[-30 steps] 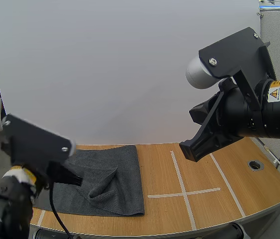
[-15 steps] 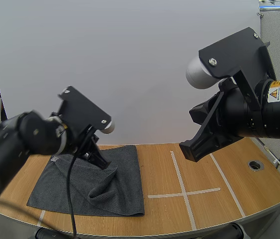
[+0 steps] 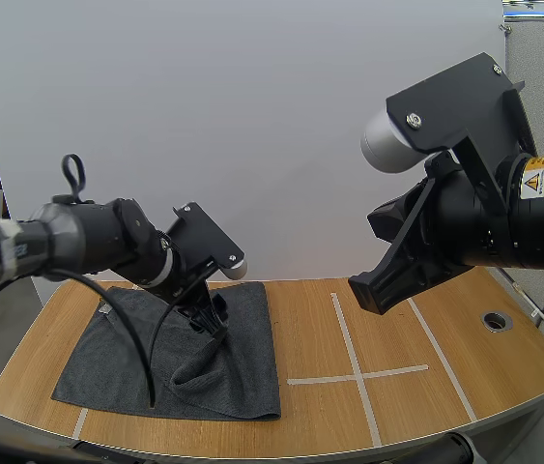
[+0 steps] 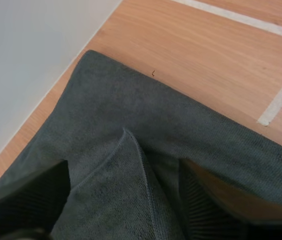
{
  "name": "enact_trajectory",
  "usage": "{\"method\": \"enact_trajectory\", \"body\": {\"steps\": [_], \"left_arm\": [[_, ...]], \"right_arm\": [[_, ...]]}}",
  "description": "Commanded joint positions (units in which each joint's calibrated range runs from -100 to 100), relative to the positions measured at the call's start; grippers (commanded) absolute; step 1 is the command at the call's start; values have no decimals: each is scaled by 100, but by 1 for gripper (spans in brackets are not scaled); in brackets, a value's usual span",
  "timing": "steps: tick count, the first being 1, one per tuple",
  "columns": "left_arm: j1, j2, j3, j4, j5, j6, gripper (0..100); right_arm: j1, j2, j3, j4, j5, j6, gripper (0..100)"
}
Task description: Fold the towel
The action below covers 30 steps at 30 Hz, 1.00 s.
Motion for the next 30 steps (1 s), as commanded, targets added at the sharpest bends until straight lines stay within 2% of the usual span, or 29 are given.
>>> {"method": "enact_trajectory", "body": {"steps": [1,11,19,30], "left_arm": [[-19,471,-194,-216,-242,110,100],[-19,776,-439,-703,-963,101,100],[-19,1399,-953,-748,20,-19,100],[-19,2168,-1107,-609,226,-40,100]], "right_arm": [[-21,-49,3,-32,0,20,0],[-21,-49,3,-32,0,20,0],[-21,-49,3,-32,0,20,0],[-21,-49,3,-32,0,20,0]]}}
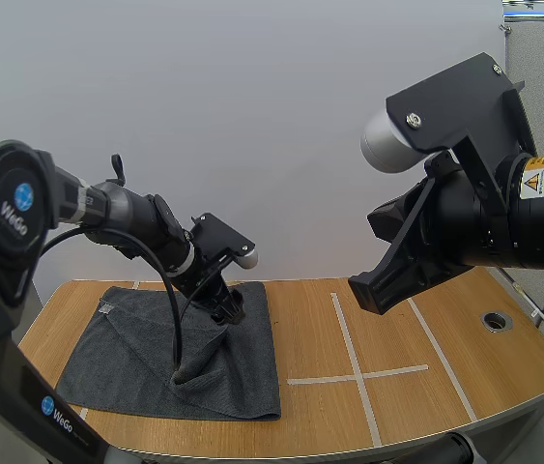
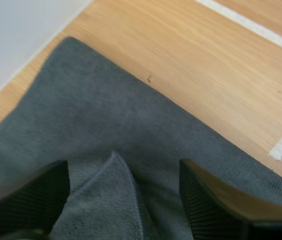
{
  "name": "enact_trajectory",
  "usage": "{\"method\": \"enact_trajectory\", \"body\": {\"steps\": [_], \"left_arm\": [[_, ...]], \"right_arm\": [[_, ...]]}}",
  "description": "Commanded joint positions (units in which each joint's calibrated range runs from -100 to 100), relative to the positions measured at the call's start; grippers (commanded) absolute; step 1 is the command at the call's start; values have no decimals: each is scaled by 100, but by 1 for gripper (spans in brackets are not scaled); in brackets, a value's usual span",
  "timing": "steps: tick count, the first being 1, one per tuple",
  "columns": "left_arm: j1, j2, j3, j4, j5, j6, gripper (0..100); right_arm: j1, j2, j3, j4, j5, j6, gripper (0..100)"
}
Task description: Fold the towel
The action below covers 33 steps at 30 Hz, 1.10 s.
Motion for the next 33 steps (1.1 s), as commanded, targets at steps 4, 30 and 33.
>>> {"method": "enact_trajectory", "body": {"steps": [4,30,33], "left_arm": [[-19,398,-67,18,-150,-24,100],[-19,1241,-523,19,-282,-233,100],[-19,1268,-523,19,-344,-233,100]], "right_arm": [[-21,-49,3,-32,0,20,0],[-21,-49,3,-32,0,20,0],[-21,-49,3,-32,0,20,0]]}}
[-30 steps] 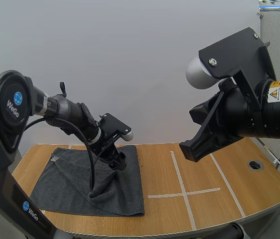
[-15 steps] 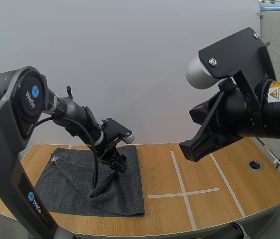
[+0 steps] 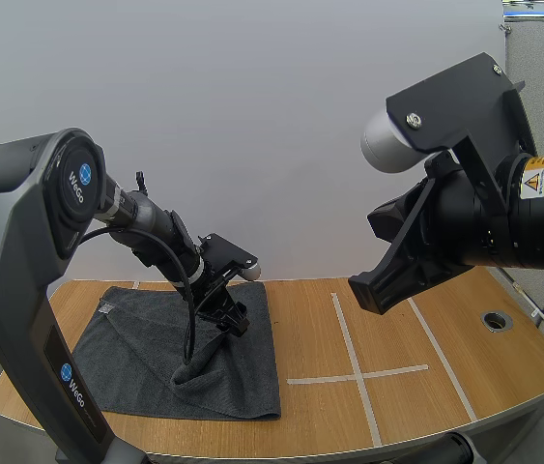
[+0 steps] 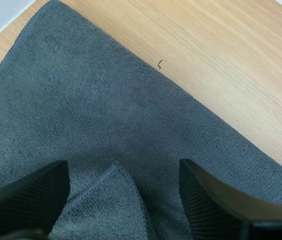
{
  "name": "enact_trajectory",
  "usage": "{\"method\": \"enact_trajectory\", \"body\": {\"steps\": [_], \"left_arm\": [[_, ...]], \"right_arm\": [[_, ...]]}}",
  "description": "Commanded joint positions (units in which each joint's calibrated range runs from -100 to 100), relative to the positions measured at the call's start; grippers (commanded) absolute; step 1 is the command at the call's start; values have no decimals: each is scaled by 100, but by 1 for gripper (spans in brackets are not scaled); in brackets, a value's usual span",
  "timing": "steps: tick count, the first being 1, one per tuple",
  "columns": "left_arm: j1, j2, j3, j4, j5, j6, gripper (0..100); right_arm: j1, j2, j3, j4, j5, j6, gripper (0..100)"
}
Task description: Fold the towel
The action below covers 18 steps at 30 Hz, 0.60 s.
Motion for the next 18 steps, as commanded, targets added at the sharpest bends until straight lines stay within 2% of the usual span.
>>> {"method": "enact_trajectory", "body": {"steps": [1,15,18], "left_arm": [[-19,70,-52,25,-113,-67,100],[-19,213,-52,77,-180,-86,100],[-19,213,-52,77,-180,-86,70]], "right_arm": [[-21,-49,3,-32,0,20,0],[-21,-49,3,-32,0,20,0],[-21,-49,3,-32,0,20,0]]}}
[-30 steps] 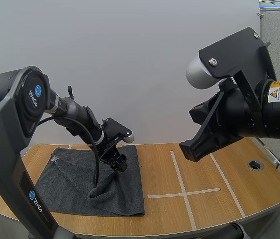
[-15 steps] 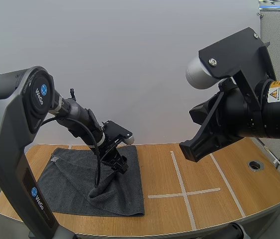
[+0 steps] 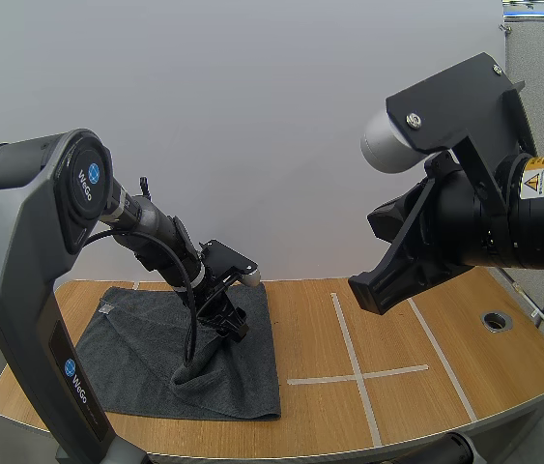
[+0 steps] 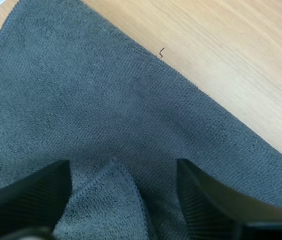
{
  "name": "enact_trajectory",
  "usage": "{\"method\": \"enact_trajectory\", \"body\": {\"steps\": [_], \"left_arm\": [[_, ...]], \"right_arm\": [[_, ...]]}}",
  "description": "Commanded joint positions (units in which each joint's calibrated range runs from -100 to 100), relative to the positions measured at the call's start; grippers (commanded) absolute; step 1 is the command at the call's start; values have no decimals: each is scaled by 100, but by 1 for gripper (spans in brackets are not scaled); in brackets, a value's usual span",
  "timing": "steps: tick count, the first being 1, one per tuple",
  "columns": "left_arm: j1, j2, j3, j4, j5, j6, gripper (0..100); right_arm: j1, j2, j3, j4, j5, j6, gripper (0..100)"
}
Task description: Fold the towel
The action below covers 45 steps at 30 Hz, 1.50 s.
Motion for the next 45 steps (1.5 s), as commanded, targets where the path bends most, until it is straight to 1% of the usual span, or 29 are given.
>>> {"method": "enact_trajectory", "body": {"steps": [1,5,8,9,15,19,21,24,28,30,32,36,38,39,40,43,45], "left_arm": [[-19,-34,-52,19,-83,-58,57],[-19,-45,-52,19,-83,-58,22],[-19,-45,-52,8,-23,-58,1],[-19,-45,-52,-2,19,-58,0],[-19,-92,-52,-44,225,-58,0],[0,-409,-52,-53,263,-72,0],[39,-632,-52,-53,285,-124,0],[157,-1027,-52,-43,740,-180,0],[387,-1475,-52,-43,1681,-215,0],[540,-1671,-52,-13,2164,-237,0],[679,-1824,-52,165,2558,-249,0],[882,-2014,24,417,2920,-278,0],[1100,-2211,171,656,3097,-278,0],[1232,-2320,289,812,3112,-258,0],[1329,-2395,363,888,3112,-247,0],[1694,-2684,565,968,3148,-24,0],[1850,-2785,683,968,3269,100,0]], "right_arm": [[-21,-49,3,-32,0,20,0],[-21,-49,3,-32,0,20,0],[-21,-49,3,-32,0,20,0],[-21,-49,3,-32,0,20,0],[-21,-49,3,-32,0,20,0],[-21,-49,3,-32,0,20,0],[-21,-49,3,-32,0,20,0],[-21,-49,3,-32,0,20,0],[-21,-49,3,-32,0,20,0],[-21,-49,3,-32,0,20,0],[-21,-49,3,-32,0,20,0],[-21,-49,3,-32,0,20,0],[-21,-49,3,-32,0,20,0],[-21,-49,3,-32,0,20,0],[-21,-49,3,-32,0,20,0],[-21,-49,3,-32,0,20,0],[-21,-49,3,-32,0,20,0]]}}
